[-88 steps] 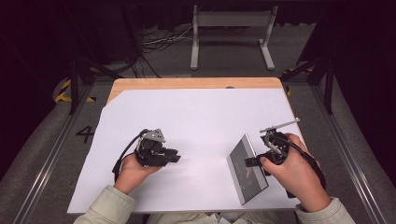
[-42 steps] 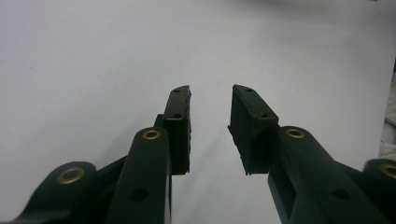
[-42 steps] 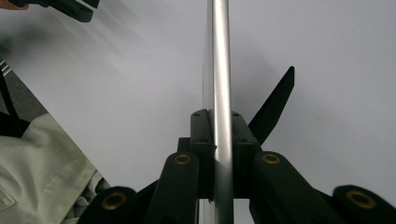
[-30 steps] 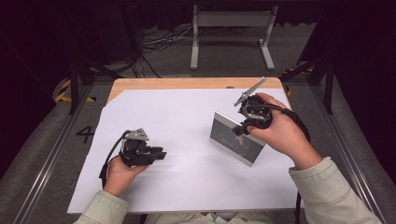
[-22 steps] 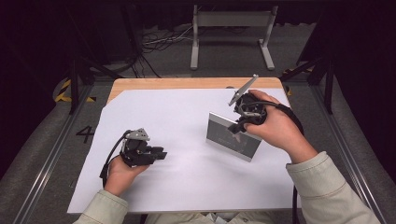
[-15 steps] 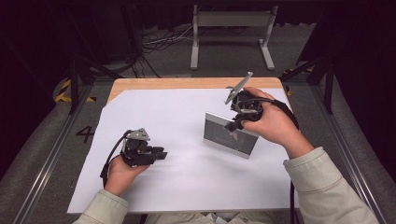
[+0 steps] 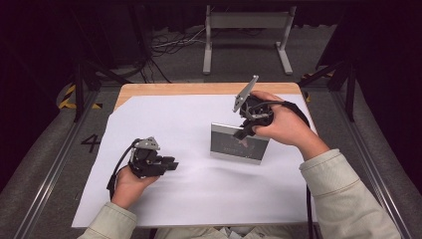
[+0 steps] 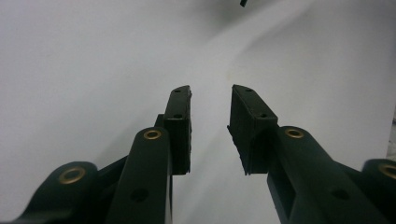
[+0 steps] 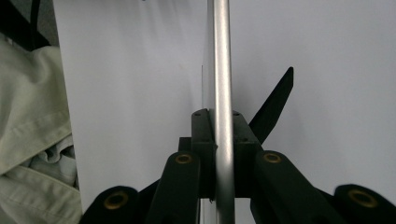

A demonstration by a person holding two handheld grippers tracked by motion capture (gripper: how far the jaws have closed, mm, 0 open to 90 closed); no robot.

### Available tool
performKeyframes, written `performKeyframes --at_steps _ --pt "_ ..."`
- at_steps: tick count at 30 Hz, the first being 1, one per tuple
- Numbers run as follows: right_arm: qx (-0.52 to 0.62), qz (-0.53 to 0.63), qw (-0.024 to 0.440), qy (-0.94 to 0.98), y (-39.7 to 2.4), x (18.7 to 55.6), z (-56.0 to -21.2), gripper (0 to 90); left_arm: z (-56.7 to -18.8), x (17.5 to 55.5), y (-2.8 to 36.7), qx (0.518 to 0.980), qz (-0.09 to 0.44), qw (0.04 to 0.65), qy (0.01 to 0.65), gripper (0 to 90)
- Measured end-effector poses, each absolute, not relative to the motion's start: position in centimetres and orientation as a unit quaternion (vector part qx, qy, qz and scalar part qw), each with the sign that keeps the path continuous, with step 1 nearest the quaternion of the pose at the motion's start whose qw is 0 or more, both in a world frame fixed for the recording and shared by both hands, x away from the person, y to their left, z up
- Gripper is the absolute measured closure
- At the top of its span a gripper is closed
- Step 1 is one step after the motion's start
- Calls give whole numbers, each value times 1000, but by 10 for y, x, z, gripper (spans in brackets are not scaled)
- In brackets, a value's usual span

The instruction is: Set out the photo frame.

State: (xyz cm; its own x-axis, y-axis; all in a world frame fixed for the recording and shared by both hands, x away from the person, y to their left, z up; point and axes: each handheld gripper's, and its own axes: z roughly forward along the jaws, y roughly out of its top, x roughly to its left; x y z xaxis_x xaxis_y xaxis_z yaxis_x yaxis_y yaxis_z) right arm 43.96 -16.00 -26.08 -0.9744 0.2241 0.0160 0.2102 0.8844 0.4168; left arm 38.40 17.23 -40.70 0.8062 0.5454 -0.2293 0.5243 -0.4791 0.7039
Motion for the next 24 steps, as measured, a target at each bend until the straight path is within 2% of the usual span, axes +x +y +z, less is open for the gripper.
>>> performKeyframes --at_steps 24 --pt "21 201 -4 979 -145 452 -281 841 -408 385 171 860 8 404 311 689"
